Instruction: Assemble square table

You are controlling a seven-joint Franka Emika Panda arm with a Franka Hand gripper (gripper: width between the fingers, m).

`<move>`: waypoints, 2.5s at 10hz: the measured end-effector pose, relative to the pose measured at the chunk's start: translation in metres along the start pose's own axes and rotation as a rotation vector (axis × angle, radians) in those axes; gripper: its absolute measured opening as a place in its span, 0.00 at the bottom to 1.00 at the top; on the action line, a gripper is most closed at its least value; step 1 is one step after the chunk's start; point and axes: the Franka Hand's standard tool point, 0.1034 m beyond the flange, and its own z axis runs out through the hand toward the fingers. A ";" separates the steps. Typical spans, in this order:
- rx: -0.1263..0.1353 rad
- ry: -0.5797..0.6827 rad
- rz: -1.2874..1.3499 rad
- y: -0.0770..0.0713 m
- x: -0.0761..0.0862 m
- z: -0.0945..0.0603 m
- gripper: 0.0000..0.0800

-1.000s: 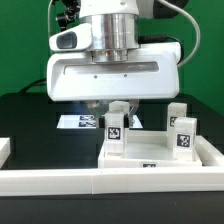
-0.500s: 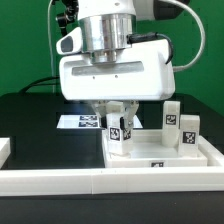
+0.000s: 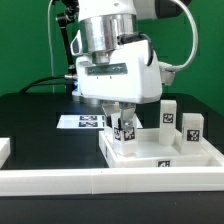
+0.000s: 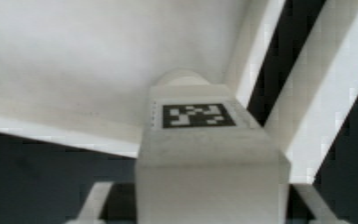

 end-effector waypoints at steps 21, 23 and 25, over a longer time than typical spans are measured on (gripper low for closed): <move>-0.022 0.034 -1.311 -0.009 -0.017 0.001 0.81; -0.022 0.033 -1.311 -0.009 -0.018 0.002 0.69; -0.023 0.033 -1.311 -0.009 -0.017 0.002 0.46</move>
Offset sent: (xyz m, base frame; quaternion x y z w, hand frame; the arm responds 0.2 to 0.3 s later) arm 0.0000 0.0000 0.0000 0.0000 0.0000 0.0000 1.0000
